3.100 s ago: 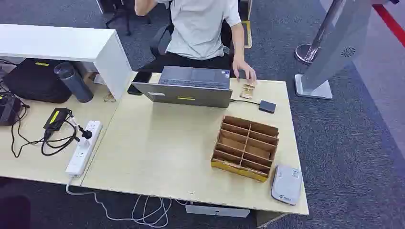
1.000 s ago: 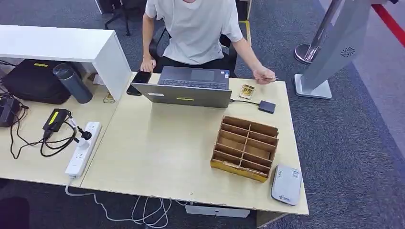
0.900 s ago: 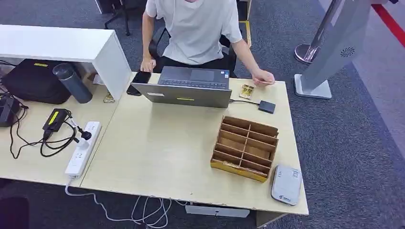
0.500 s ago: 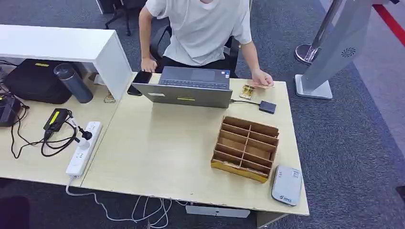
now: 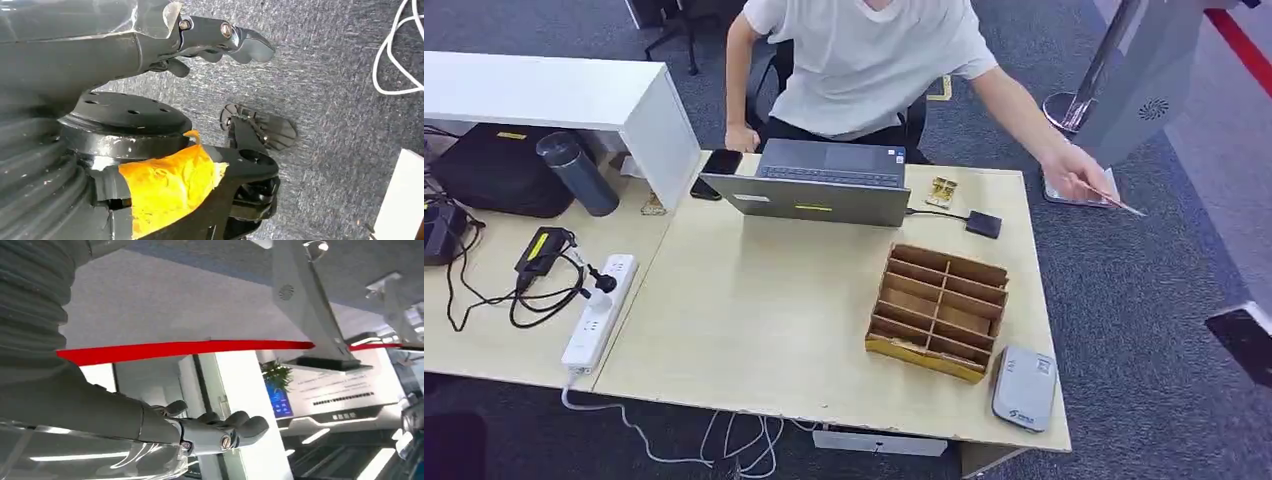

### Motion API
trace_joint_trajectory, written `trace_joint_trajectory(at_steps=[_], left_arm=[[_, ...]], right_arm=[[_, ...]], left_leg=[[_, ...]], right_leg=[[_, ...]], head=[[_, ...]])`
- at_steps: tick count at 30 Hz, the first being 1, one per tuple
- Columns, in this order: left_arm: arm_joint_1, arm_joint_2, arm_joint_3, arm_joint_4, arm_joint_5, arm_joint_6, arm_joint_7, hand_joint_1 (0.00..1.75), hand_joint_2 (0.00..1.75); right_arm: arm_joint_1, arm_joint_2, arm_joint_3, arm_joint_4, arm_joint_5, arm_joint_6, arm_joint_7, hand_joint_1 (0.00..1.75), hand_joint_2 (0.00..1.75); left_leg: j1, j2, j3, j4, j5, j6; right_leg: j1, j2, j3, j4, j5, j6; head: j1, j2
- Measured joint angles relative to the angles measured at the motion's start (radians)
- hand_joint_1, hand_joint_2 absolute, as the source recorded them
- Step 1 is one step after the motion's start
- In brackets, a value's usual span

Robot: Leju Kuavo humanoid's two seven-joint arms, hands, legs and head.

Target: Pass the card to the sensor for recognition and then transmit it.

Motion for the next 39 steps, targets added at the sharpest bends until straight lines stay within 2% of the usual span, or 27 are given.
trace_joint_trajectory(at_steps=[9,18,28,29,30,31,39], left_arm=[[-0.001,0.0,-0.005,0.0,0.008,0.0,0.016,0.0,1.75],[-0.001,0.0,-0.011,0.0,0.016,0.0,0.026,0.0,1.75],[-0.001,0.0,-0.011,0.0,0.023,0.0,0.026,0.0,1.75],[-0.001,0.0,-0.011,0.0,0.024,0.0,0.026,0.0,1.75],[-0.001,0.0,-0.011,0.0,0.025,0.0,0.026,0.0,1.75],[-0.001,0.0,-0.011,0.0,0.026,0.0,0.026,0.0,1.75],[-0.001,0.0,-0.011,0.0,0.035,0.0,0.022,0.0,1.75]], right_arm=[[-0.141,0.026,0.121,0.063,-0.01,0.001,0.02,0.0,1.75],[-0.275,0.077,0.24,0.127,-0.003,0.001,0.043,0.0,1.75],[-0.307,0.107,0.291,0.151,-0.024,-0.002,0.047,0.0,1.75],[-0.307,0.107,0.294,0.153,-0.03,-0.002,0.047,1.61,1.75],[-0.307,0.107,0.296,0.155,-0.033,-0.003,0.047,1.61,1.75],[-0.307,0.107,0.299,0.156,-0.034,-0.003,0.046,1.75,1.75],[-0.303,0.107,0.308,0.159,-0.064,-0.019,0.03,1.75,1.75]], left_leg=[[0.0,0.0,0.0,0.0,0.0,0.0],[0.001,-0.001,-0.001,0.0,0.0,0.0],[0.001,-0.003,-0.001,0.0,0.0,-0.001],[0.001,-0.003,-0.001,0.0,0.0,-0.001],[0.001,-0.003,-0.001,0.0,0.0,-0.001],[0.001,-0.002,-0.001,0.0,0.0,-0.001],[0.001,-0.002,-0.001,0.0,0.0,-0.001]], right_leg=[[0.0,0.0,0.0,0.0,0.0,0.0],[0.001,0.0,0.0,0.0,0.0,0.0],[0.001,-0.002,0.0,0.0,0.0,0.0],[0.001,-0.002,0.0,0.0,0.0,0.0],[0.001,-0.002,0.0,0.0,0.0,0.0],[0.001,-0.002,0.0,0.0,0.0,0.0],[0.001,-0.001,0.0,0.0,0.0,0.0]], head=[[0.0,0.0],[0.0,0.0],[0.0,0.0],[0.0,0.0],[0.0,0.0],[0.0,0.0],[0.0,0.0]])
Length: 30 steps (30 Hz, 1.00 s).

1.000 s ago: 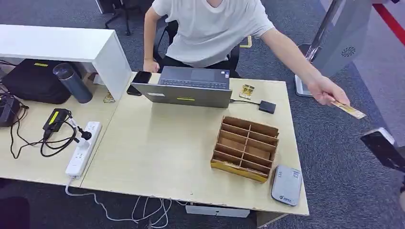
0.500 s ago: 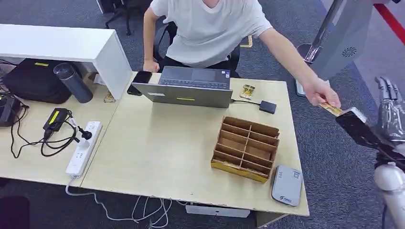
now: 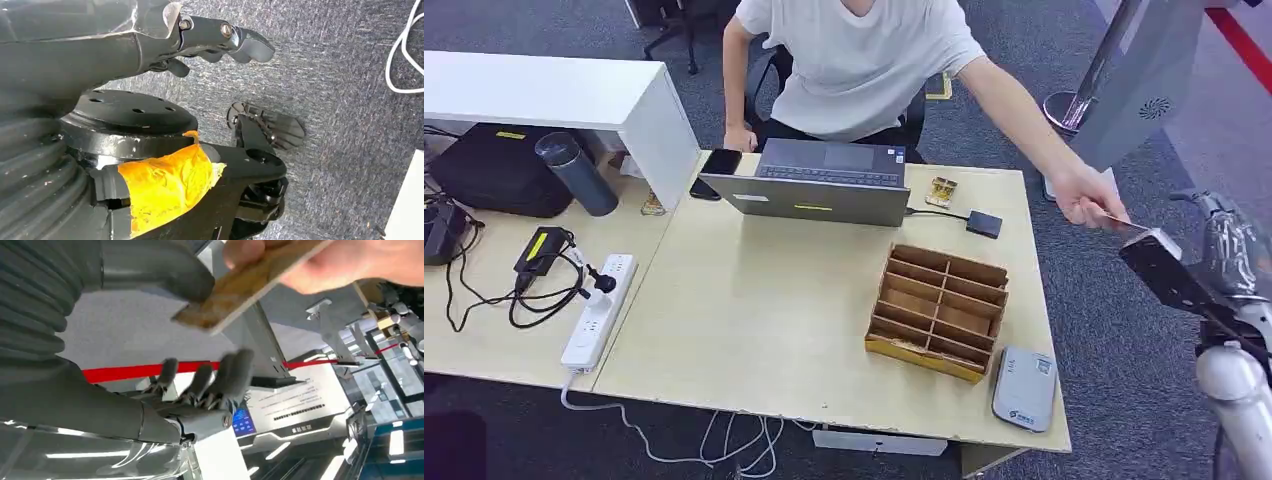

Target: Pass the card to the sensor for recognition and then transmit it.

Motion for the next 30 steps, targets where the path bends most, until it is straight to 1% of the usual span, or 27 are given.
trace_joint_trajectory(at_steps=[14,22,26,30], left_arm=[[0.0,0.0,0.0,0.0,0.003,0.0,0.0,0.0,1.75],[-0.001,0.0,0.0,0.0,0.013,0.0,0.006,0.0,1.75],[-0.001,0.0,0.0,0.0,0.018,0.0,0.006,0.0,1.75],[0.0,0.0,0.002,0.0,0.027,0.0,0.006,0.0,1.75]], right_arm=[[0.01,0.0,0.002,0.0,-0.013,-0.014,-0.005,1.75,1.75],[0.014,0.009,0.003,0.015,-0.013,-0.021,-0.022,1.75,1.75],[0.034,0.009,0.003,0.014,-0.013,-0.03,-0.026,1.75,1.75],[0.084,0.008,0.0,-0.005,-0.014,-0.049,-0.033,1.75,1.75]], left_leg=[[0.0,0.0,0.0,0.0,0.0,0.0],[0.0,0.0,0.0,0.0,0.0,0.0],[0.0,0.0,0.0,0.0,0.0,0.0],[0.0,0.0,0.0,0.0,0.0,0.0]], right_leg=[[0.0,0.0,0.0,0.0,0.0,0.0],[0.0,0.0,0.0,0.0,0.0,0.0],[0.0,0.0,0.0,0.0,0.0,0.0],[0.0,0.0,0.0,0.0,0.0,0.0]], head=[[0.0,0.0],[0.0,0.0],[0.0,0.0],[0.0,0.0]])
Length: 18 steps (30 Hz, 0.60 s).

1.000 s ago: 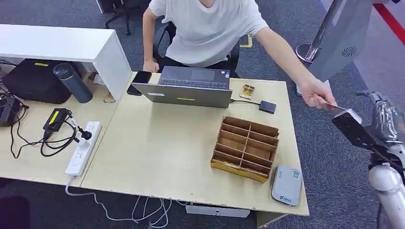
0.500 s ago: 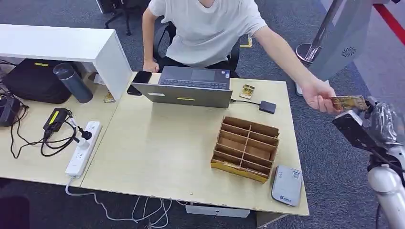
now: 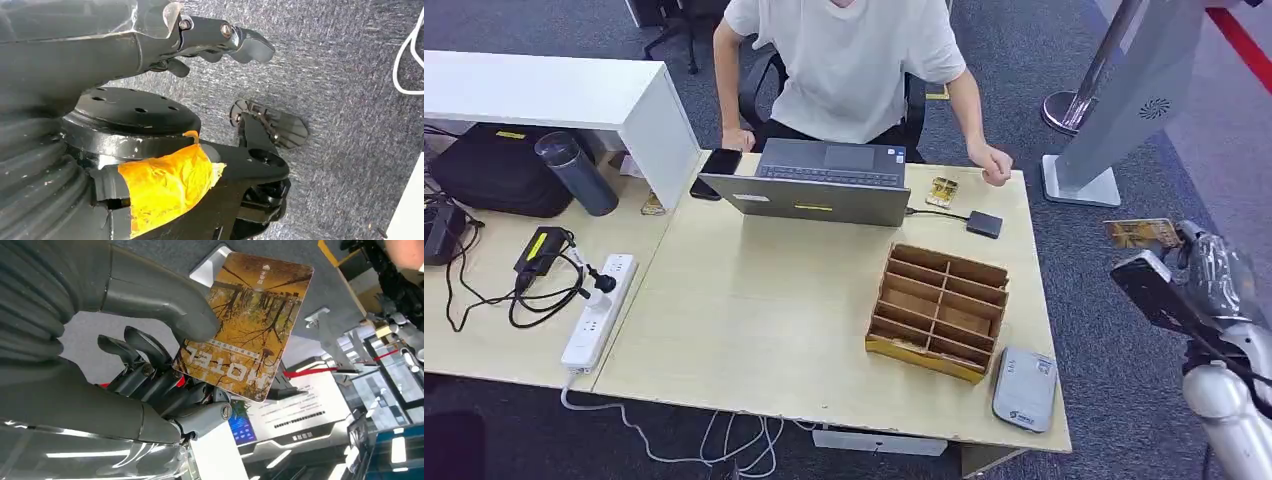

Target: Pass the card to the sensor for recognition and then transmit it.

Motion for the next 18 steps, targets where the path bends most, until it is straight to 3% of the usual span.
trace_joint_trajectory(at_steps=[10,13,15,18], left_arm=[[0.0,0.0,0.0,0.0,0.003,0.0,0.0,0.0,1.75],[0.0,0.0,0.001,0.0,0.015,0.0,-0.005,0.0,1.75],[0.001,0.0,0.008,0.0,0.03,0.0,-0.016,0.0,1.75],[0.002,0.0,0.014,0.0,0.034,0.0,-0.018,0.0,1.75]], right_arm=[[0.024,-0.001,-0.006,-0.015,-0.004,-0.008,-0.005,1.75,1.75],[0.102,-0.013,-0.034,-0.069,-0.016,-0.024,-0.023,1.75,1.75],[0.264,-0.029,-0.123,-0.196,-0.034,-0.033,-0.065,1.75,1.75],[0.322,-0.03,-0.159,-0.242,-0.035,-0.032,-0.083,1.75,1.75]], left_leg=[[0.0,0.0,0.0,0.0,0.0,0.0],[0.0,0.0,0.0,0.0,0.0,0.0],[0.0,0.0,0.0,0.0,-0.001,0.0],[0.0,0.0,0.0,0.0,-0.001,0.0]], right_leg=[[0.0,0.0,0.0,0.0,0.0,0.0],[0.0,0.0,0.0,0.0,0.0,0.0],[0.0,0.0,0.0,0.0,0.0,0.0],[0.0,0.0,0.0,0.0,0.0,0.0]], head=[[0.0,0.0],[0.0,0.0],[0.0,0.0],[0.0,0.0]])
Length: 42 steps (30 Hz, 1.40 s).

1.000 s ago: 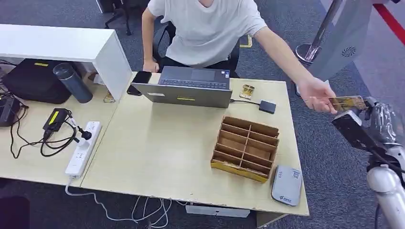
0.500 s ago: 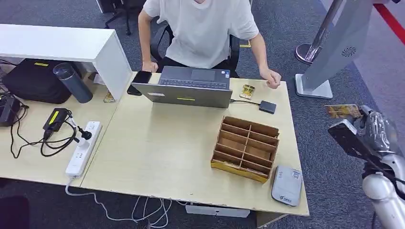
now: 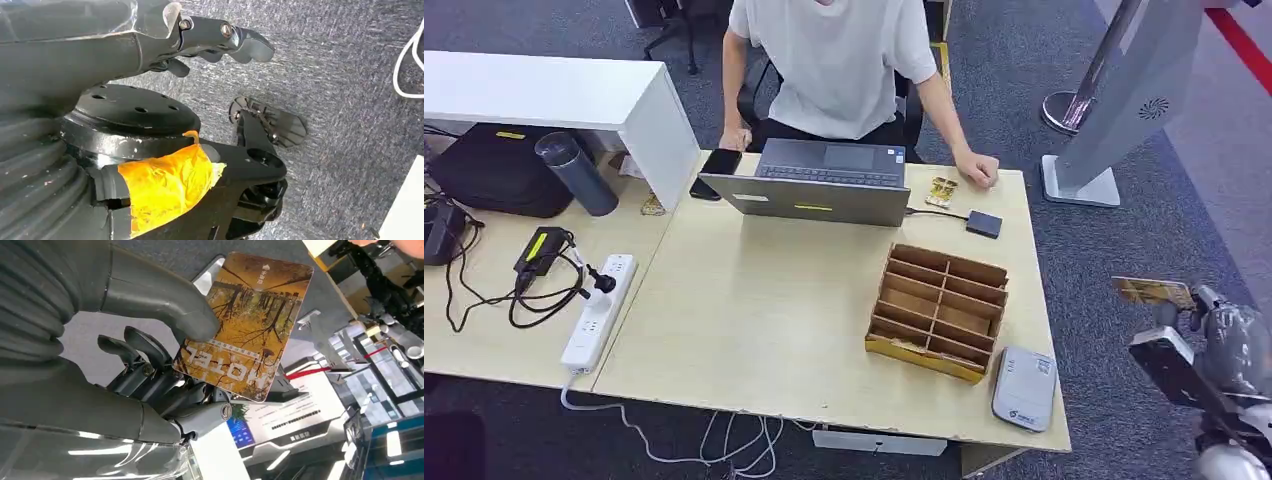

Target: Pass the card to the sensor for recognition and then transmit it.

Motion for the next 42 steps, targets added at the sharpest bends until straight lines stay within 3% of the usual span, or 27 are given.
trace_joint_trajectory(at_steps=[12,30,42], left_arm=[[0.001,0.0,0.003,0.0,0.01,0.0,-0.004,0.0,1.75],[0.0,0.0,0.003,0.0,-0.002,0.0,0.002,0.0,1.75],[0.0,0.0,0.003,0.0,-0.003,0.0,0.004,0.0,1.75]], right_arm=[[0.159,0.019,-0.07,-0.089,0.053,0.0,-0.05,1.75,1.75],[0.132,0.12,0.01,0.012,0.182,-0.01,-0.028,1.75,1.75],[0.13,0.138,0.051,0.051,0.202,-0.024,-0.01,1.75,1.75]], left_leg=[[0.0,0.0,0.0,0.0,0.0,0.0],[0.001,0.0,0.0,0.0,0.0,0.0],[0.001,0.0,0.0,0.0,0.0,0.0]], right_leg=[[0.0,0.0,0.0,0.0,0.0,0.0],[0.0,0.0,0.0,0.0,0.0,0.0],[0.0,0.0,0.0,0.0,0.0,0.0]], head=[[0.0,0.0],[0.0,0.0],[0.0,0.0]])
